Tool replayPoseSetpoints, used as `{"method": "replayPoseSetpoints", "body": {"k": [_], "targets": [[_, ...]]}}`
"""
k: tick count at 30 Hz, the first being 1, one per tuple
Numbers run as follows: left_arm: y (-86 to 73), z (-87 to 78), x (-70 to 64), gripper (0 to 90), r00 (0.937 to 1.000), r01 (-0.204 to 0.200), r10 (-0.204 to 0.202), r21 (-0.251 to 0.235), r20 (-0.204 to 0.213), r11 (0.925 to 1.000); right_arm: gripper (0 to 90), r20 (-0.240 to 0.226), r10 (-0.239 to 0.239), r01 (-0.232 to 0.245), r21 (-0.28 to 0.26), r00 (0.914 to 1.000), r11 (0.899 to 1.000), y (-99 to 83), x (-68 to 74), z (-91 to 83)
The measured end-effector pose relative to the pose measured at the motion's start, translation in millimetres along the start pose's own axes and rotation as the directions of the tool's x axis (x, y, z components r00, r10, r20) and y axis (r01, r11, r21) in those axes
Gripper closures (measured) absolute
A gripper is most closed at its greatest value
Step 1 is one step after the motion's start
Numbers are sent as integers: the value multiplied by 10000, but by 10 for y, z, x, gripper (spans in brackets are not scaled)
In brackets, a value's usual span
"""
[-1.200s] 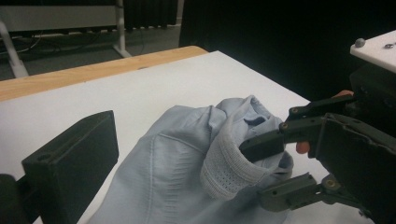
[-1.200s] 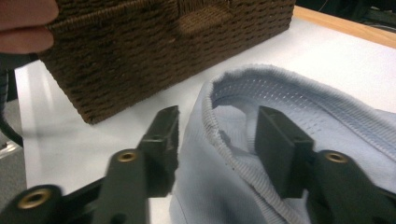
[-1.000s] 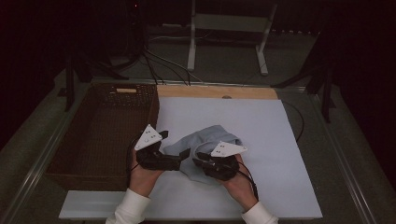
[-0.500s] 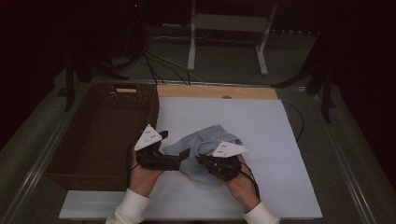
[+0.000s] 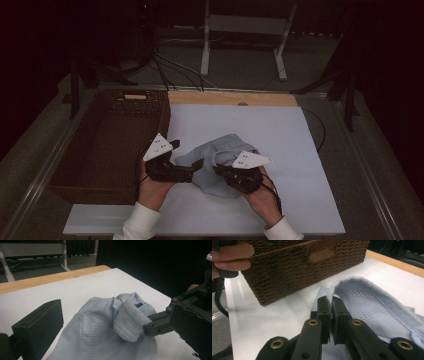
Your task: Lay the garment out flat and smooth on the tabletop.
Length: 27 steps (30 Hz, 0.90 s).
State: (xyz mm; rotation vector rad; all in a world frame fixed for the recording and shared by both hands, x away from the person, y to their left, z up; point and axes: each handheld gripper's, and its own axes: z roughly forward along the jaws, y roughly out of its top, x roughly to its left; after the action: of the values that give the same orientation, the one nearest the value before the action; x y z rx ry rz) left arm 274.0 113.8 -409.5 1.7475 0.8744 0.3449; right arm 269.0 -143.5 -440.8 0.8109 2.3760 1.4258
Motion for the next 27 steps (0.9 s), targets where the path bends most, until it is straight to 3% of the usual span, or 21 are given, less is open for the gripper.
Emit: {"method": "replayPoseSetpoints", "body": {"k": [27], "targets": [[0, -1, 1, 6, 10000, 15, -15, 7, -18, 10000, 870, 726, 246, -208, -526, 9971, 9984, -21, -270, -462]]}}
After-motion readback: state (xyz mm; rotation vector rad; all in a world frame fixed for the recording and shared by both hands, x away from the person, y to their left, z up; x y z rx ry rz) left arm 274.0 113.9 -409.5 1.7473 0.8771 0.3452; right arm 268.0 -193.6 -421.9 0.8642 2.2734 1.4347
